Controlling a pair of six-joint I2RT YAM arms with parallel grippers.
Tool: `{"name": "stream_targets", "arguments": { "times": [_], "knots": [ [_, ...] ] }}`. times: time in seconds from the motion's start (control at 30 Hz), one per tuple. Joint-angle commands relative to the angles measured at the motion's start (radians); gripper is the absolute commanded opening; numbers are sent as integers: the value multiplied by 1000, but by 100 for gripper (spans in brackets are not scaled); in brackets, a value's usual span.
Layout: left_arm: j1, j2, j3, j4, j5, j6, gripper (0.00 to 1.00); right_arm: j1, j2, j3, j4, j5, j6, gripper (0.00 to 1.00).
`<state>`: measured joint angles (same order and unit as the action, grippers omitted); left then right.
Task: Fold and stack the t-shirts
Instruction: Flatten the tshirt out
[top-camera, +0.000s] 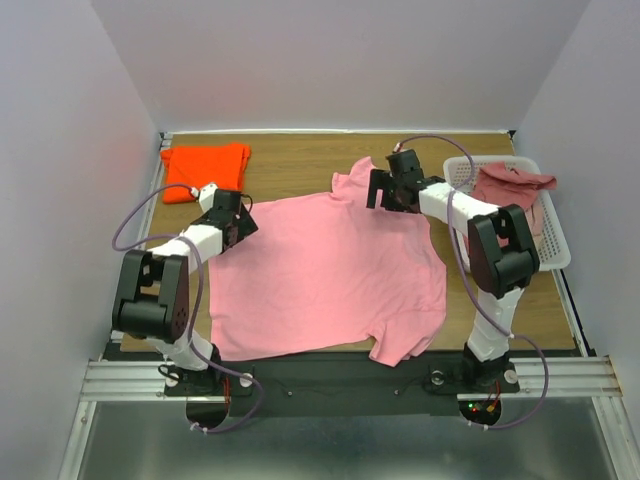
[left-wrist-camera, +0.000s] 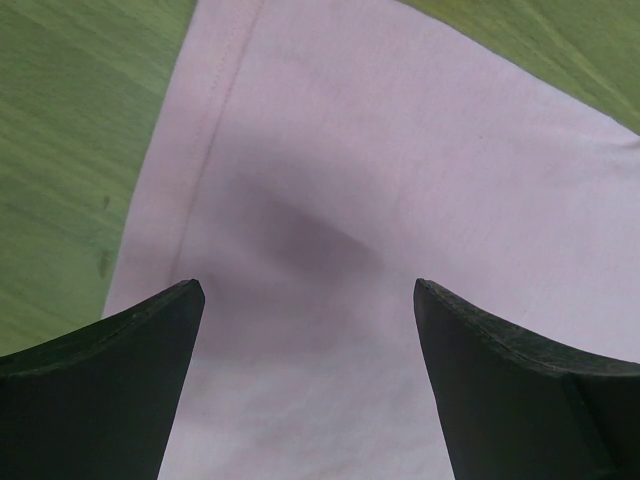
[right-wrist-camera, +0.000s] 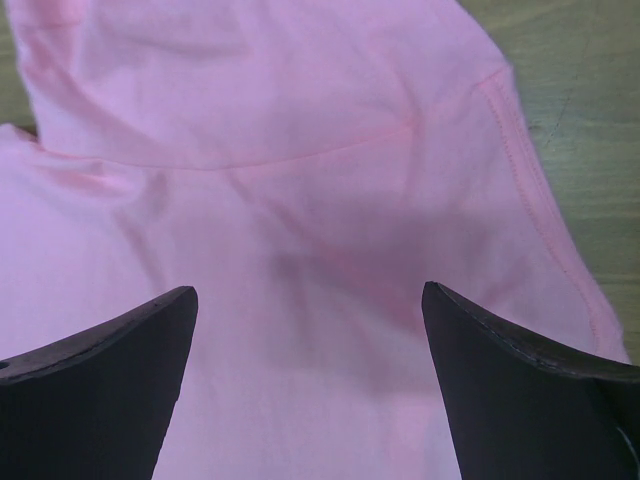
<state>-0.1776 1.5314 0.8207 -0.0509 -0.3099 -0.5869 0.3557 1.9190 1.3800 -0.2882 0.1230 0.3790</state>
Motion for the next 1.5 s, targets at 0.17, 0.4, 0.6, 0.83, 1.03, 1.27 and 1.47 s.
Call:
{"name": "stream_targets", "arguments": {
  "times": [0.17,0.4,0.6,0.83,1.03,1.27,1.47],
  "knots": [
    [-5,196,132,25,12,45,93,-24,121,73,24,83,87,100],
    [-5,320,282,-4,18,81,93,-107,187,122,24,53,98,100],
    [-7,435,442,-56,38,85,93,-162,230,178,24,40,90,100],
    [-14,476,555,-75,66,127,93,-187,290,284,24,24,55,100],
    [-22,437,600,-121,57,125,93,-185,253,288,24,-23,35,100],
    [-72,202,514,-194,-24,66,94,-166,28,192,20,-98,-12,100],
    [-131,-43,329,-388,-164,-94,94,-40,-239,-7,21,-46,-25,100]
  ]
}}
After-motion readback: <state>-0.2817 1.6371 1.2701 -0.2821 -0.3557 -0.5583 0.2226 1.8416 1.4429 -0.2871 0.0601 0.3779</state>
